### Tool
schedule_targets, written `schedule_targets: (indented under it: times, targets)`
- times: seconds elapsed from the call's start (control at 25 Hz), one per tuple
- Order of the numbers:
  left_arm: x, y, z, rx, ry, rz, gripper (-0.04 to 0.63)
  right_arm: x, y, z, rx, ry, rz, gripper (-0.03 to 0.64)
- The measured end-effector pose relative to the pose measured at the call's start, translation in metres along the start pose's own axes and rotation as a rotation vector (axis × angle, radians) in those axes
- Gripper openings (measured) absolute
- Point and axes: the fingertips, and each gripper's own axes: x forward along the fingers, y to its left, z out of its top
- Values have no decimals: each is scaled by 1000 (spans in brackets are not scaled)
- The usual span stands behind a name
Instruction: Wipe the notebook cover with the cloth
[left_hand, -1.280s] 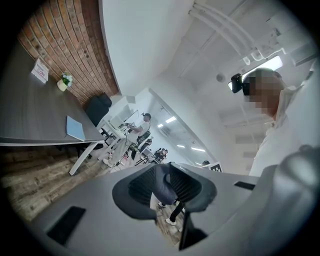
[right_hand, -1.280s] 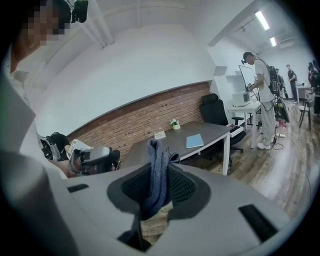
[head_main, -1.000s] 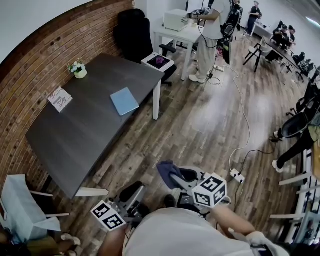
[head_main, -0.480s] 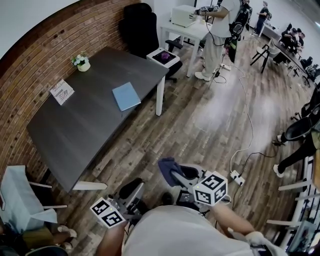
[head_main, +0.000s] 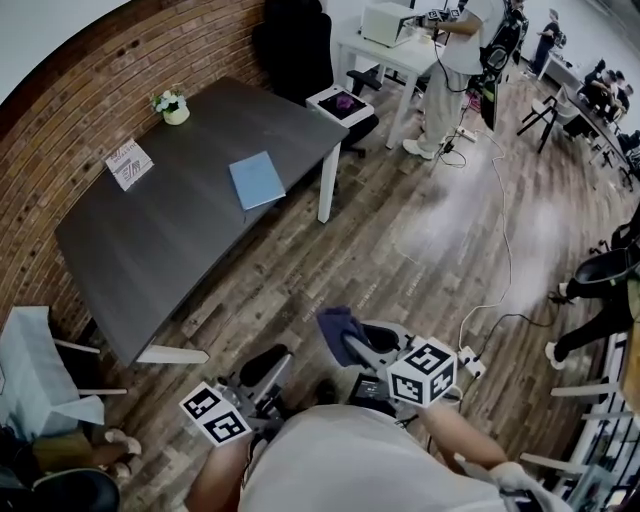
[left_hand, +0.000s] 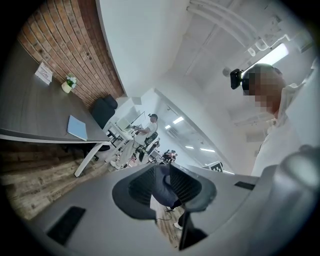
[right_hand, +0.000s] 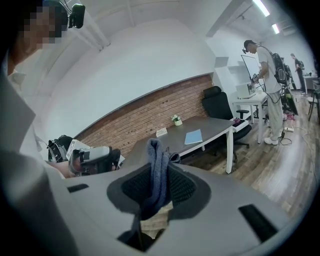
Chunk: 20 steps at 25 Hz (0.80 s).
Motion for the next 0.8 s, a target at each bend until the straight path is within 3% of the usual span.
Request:
schedule_targets:
  times: [0.4,0.8]
  targets:
    - [17,6,-9,-2,-7,66,95,1,-30,-1,10,32,36,94]
    - [14,45,14,-6,-10,114,94,46,-36,15,8,52,72,94]
